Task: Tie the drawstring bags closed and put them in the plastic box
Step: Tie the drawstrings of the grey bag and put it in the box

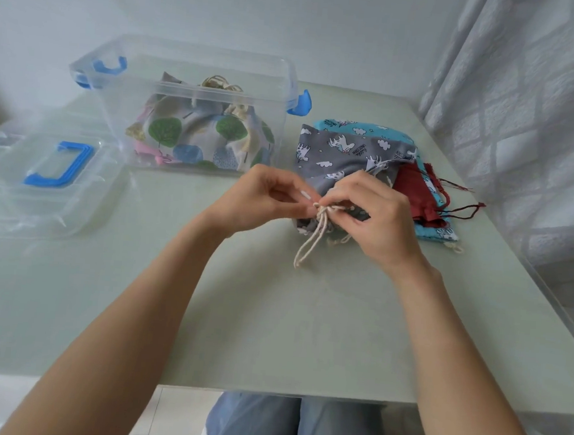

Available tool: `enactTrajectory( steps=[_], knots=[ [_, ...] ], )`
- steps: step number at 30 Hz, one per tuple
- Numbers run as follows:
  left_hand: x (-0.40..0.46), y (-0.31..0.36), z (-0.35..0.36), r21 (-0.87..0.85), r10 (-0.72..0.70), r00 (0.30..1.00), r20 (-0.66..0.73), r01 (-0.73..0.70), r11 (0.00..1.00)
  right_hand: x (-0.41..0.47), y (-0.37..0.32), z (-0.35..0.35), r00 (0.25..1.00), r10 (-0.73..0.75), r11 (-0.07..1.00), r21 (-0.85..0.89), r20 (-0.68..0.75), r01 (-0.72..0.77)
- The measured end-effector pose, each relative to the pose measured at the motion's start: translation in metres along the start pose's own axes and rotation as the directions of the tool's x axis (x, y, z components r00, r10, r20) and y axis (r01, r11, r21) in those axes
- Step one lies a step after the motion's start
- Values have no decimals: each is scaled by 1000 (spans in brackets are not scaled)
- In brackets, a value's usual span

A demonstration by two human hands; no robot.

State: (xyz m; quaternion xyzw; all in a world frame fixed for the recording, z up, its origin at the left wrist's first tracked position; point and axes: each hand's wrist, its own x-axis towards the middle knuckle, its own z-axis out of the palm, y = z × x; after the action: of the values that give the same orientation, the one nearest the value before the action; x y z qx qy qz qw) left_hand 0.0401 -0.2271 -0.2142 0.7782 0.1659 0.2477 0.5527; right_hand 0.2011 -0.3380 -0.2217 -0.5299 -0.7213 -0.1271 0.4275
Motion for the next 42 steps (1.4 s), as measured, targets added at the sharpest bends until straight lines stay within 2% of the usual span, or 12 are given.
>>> enactTrajectory(
  steps=[3,7,9,11,12,14,17,22,27,36,40,42],
  knots=[
    [-1,-4,5,216,89,994,-61,-74,974,-1,3,0,998,44,995,86,41,-48],
    [2,-5,9,511,393,913,-112,-286,811,-1,5,2,996,74,989,128,45,-79],
    [3,-4,5,429,331,927,-178,-230,874,-1,6,1,996,84,988,130,25,-86],
    [3,-3,1,207,133,971,-200,-91,974,-2,8,0,996,85,989,120,-3,-84],
    [3,-2,0,108,48,986,-162,-31,994,-2,7,-1,996,84,990,117,-13,-81],
    [2,-2,-1,58,-15,999,-46,17,998,-1,6,-2,997,76,991,112,-30,-72],
    [0,-2,3,62,27,998,55,-30,998,-1,5,-2,997,56,995,88,-57,-50],
    [1,-3,5,25,40,999,-31,-40,999,-1,4,-2,997,38,996,87,-60,-33],
    [1,-5,6,191,119,984,-134,-92,977,-1,7,-2,997,48,989,144,-56,-39],
    [1,-4,5,205,242,898,-369,-175,963,1,7,-8,942,216,963,216,-257,-162],
    [0,-2,1,215,260,862,-435,-181,960,1,5,-11,906,363,890,370,-217,-267],
    [2,1,3,86,201,854,-480,-183,979,2,3,-12,881,436,831,457,-185,-316]
  ],
)
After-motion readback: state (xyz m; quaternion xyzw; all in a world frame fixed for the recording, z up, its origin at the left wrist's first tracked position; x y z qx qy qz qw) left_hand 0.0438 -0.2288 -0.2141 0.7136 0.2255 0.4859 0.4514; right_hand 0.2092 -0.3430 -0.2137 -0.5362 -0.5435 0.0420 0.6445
